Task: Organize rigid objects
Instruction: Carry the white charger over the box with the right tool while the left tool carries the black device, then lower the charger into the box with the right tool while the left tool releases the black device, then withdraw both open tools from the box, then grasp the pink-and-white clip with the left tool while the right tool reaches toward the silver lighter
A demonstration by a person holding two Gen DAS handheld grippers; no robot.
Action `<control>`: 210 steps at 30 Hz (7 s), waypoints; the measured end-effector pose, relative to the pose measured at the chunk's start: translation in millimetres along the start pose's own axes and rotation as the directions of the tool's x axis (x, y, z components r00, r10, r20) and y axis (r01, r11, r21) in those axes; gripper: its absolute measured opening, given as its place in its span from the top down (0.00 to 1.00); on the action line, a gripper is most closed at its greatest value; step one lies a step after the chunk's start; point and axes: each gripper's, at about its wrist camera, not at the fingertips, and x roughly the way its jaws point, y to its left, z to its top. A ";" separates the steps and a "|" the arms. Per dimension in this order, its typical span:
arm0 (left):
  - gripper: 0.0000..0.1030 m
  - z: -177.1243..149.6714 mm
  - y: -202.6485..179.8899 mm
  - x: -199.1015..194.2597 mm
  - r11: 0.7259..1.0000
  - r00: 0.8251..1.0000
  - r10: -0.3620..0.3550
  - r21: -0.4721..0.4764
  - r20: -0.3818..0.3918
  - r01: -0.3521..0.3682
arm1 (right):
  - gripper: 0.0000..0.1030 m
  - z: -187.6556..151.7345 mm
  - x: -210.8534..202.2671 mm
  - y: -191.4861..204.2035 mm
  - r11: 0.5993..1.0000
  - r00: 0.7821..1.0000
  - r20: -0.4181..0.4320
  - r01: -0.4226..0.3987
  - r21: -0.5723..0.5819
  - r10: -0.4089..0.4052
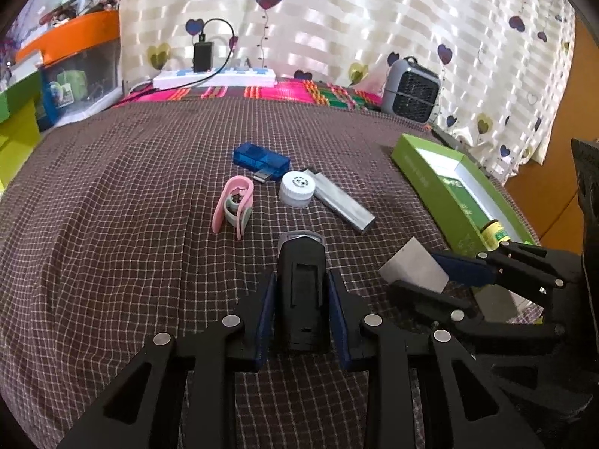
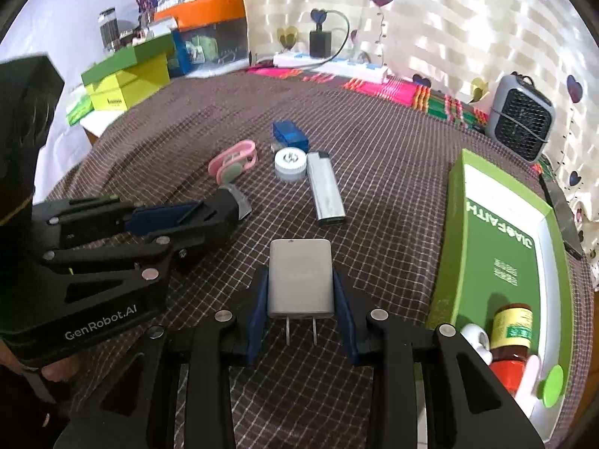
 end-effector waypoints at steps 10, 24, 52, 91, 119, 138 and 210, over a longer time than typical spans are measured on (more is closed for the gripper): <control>0.74 -1.2 -17.3 -37.3 0.998 0.995 -0.061 0.005 0.083 0.060 | 0.66 -10.7 -41.2 -0.1 1.000 0.997 0.082 -0.007 0.029 0.005; 0.74 -2.7 -50.9 -60.1 0.992 0.987 -0.107 0.073 0.118 0.099 | 0.66 -21.6 -76.6 -5.9 0.999 0.988 0.157 -0.002 0.050 -0.005; 0.74 7.8 -113.9 -42.8 0.969 0.979 -0.187 0.183 0.087 0.169 | 0.66 -50.0 -104.8 -73.4 0.978 0.975 0.200 0.058 0.202 -0.099; 0.74 34.3 -161.5 43.5 0.950 0.970 -0.241 0.200 -0.011 0.238 | 0.66 -61.9 -59.5 -148.7 0.933 0.978 0.101 0.138 0.333 -0.181; 0.74 19.7 -149.5 10.6 0.955 0.976 -0.219 0.206 0.016 0.211 | 0.64 -60.0 -80.5 -114.0 0.951 0.974 0.133 0.140 0.277 -0.182; 0.74 5.4 -121.7 -22.8 0.968 0.981 -0.188 0.178 0.054 0.176 | 0.64 -57.7 -87.7 -72.2 0.973 0.979 0.149 0.107 0.206 -0.139; 0.73 42.8 34.6 20.9 0.991 0.991 0.132 0.022 0.034 -0.133 | 0.64 -1.8 -15.7 -20.7 0.999 0.996 0.091 0.018 0.047 -0.023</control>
